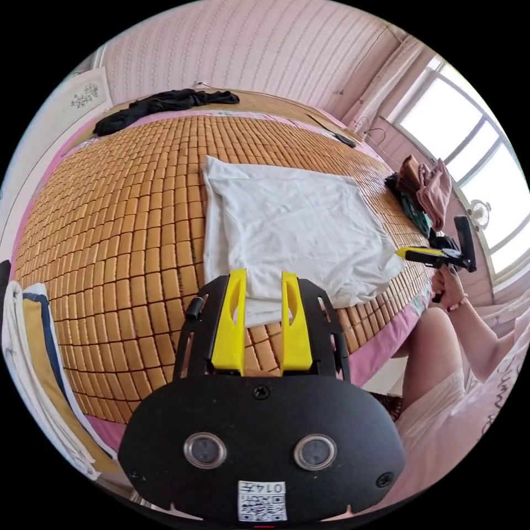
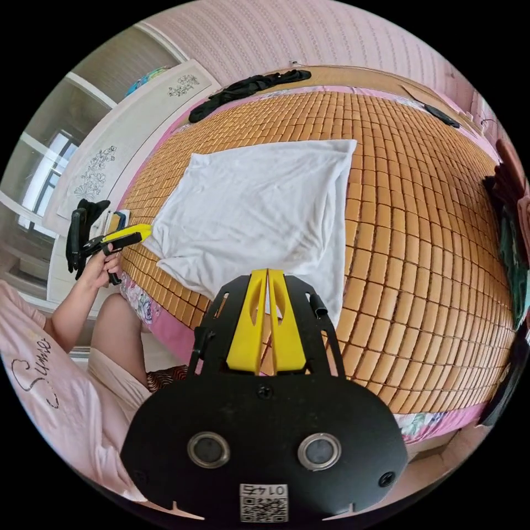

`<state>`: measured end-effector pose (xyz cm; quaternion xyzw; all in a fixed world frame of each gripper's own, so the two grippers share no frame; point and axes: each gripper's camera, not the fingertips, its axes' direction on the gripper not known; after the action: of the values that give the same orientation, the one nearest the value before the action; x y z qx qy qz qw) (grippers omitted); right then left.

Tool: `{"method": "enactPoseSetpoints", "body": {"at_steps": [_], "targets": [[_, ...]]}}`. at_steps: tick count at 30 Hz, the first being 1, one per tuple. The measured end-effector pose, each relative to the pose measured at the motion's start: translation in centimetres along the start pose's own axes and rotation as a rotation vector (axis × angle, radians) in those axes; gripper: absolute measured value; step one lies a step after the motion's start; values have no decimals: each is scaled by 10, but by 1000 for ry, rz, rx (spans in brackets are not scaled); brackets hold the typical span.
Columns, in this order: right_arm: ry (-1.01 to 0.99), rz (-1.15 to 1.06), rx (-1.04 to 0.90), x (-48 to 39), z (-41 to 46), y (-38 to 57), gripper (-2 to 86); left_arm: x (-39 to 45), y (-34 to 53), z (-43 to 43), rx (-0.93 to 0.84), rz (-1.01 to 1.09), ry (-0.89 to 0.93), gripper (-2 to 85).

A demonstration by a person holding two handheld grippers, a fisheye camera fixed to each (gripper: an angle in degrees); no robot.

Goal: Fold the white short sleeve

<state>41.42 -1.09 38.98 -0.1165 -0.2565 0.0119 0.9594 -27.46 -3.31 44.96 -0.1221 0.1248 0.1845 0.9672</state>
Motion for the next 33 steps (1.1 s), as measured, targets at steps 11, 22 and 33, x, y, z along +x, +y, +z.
{"method": "enactPoseSetpoints", "body": {"at_steps": [11,22,33], "targets": [[-37,180,13,36,12,18,1,19,14,22,-7,38,-101,69],[-1,169,-55,32,0,40,37,134,20,7,79,368,166,79],[-184,241,28,47,-18,54,7,301,12,77,58,751,241,123]]}}
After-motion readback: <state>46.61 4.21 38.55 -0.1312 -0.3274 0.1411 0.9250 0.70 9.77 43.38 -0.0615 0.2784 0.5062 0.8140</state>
